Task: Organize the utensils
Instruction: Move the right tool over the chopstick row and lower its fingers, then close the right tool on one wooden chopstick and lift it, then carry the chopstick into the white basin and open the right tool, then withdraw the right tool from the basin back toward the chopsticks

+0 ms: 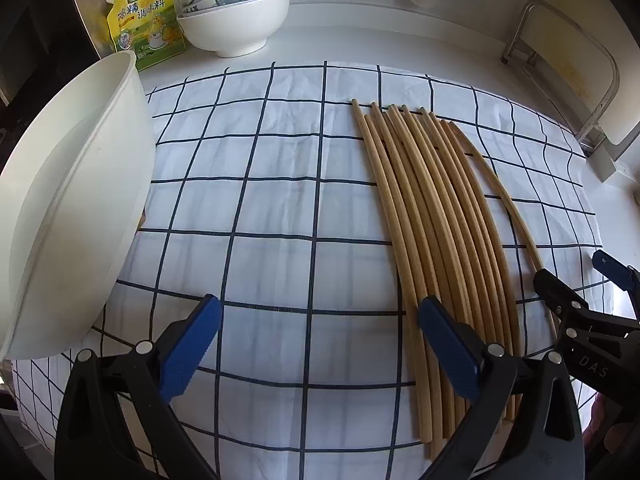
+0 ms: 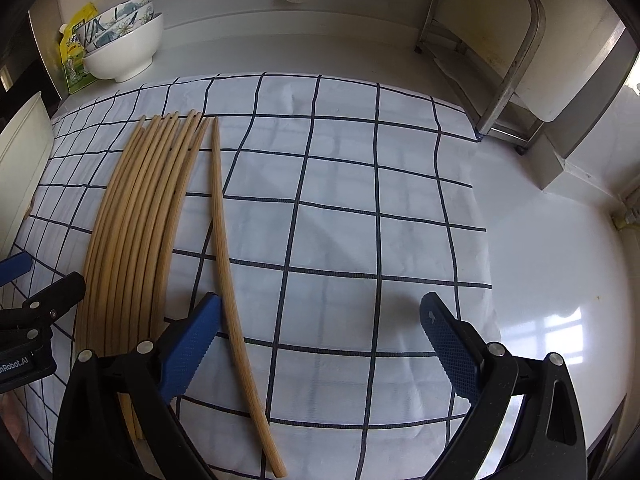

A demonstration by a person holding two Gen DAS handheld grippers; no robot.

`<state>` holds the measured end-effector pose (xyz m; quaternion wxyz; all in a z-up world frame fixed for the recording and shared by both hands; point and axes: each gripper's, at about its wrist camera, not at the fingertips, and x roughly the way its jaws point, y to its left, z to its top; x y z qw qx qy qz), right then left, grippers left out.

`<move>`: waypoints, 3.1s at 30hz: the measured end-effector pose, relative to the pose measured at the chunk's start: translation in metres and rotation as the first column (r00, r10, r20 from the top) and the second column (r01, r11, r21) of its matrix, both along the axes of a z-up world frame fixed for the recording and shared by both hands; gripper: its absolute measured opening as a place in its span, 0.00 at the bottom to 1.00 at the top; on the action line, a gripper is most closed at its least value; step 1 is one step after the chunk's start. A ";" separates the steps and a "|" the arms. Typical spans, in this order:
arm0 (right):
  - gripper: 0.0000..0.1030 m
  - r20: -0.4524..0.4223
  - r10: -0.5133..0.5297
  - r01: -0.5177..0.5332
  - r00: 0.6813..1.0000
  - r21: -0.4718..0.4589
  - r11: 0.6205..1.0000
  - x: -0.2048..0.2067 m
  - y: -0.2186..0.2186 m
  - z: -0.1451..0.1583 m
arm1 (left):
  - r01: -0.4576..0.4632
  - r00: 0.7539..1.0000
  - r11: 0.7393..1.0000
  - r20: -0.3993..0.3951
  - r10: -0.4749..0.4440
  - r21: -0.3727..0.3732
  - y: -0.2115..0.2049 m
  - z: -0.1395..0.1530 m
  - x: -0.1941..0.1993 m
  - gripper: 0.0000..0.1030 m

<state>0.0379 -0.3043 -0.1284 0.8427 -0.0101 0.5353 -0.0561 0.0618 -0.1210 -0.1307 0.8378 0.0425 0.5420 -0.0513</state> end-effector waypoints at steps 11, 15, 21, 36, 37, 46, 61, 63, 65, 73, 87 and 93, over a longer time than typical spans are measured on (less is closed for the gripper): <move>0.91 0.037 0.030 -0.029 0.999 -0.044 0.999 0.004 0.013 -0.001 | -0.026 1.000 0.997 0.012 0.025 0.076 0.008 -0.003 0.006 0.95; 0.91 0.063 0.062 -0.058 0.996 -0.067 0.996 0.004 0.017 -0.001 | -0.034 0.999 0.997 0.021 0.032 0.073 0.006 -0.003 0.013 0.94; 0.56 0.073 0.115 -0.117 0.991 0.023 0.993 0.002 0.020 0.001 | 0.010 0.999 1.000 0.034 -0.011 0.022 -0.001 0.002 0.014 0.60; 0.06 0.053 0.070 -0.079 0.996 0.199 0.977 -0.001 0.022 0.022 | 0.080 0.996 0.991 -0.025 -0.083 -0.103 0.009 0.020 0.013 0.07; 0.06 0.058 0.065 -0.076 0.996 0.203 0.976 -0.001 0.025 0.027 | 0.082 0.996 0.990 -0.023 -0.085 -0.115 0.012 0.025 0.013 0.07; 0.06 0.156 0.093 -0.131 0.983 0.251 0.959 0.008 0.084 0.089 | 0.102 0.993 0.978 0.073 -0.090 -0.183 0.058 0.092 0.014 0.07; 0.06 0.169 0.327 -0.365 0.930 0.306 0.879 0.083 0.295 0.096 | -0.097 0.982 0.989 0.149 0.113 -0.108 0.243 0.118 0.054 0.07; 0.06 0.140 0.340 -0.367 0.930 0.306 0.879 0.087 0.310 0.088 | -0.113 0.983 0.989 0.134 0.126 -0.099 0.257 0.108 0.060 0.07; 0.06 0.114 0.342 -0.361 0.933 0.312 0.879 0.092 0.321 0.080 | -0.119 0.984 0.988 0.121 0.131 -0.100 0.268 0.099 0.064 0.07; 0.06 0.048 0.326 -0.324 0.944 0.308 0.894 0.104 0.335 0.058 | -0.143 0.986 0.983 0.071 0.151 -0.113 0.289 0.077 0.072 0.07; 0.31 0.092 0.258 -0.273 0.962 0.284 0.919 0.083 0.321 0.073 | -0.167 0.979 0.980 0.098 0.178 -0.109 0.308 0.086 0.062 0.52; 0.36 0.105 0.225 -0.245 0.969 0.276 0.929 0.065 0.307 0.082 | -0.137 0.982 0.984 0.114 0.149 -0.111 0.301 0.095 0.052 0.62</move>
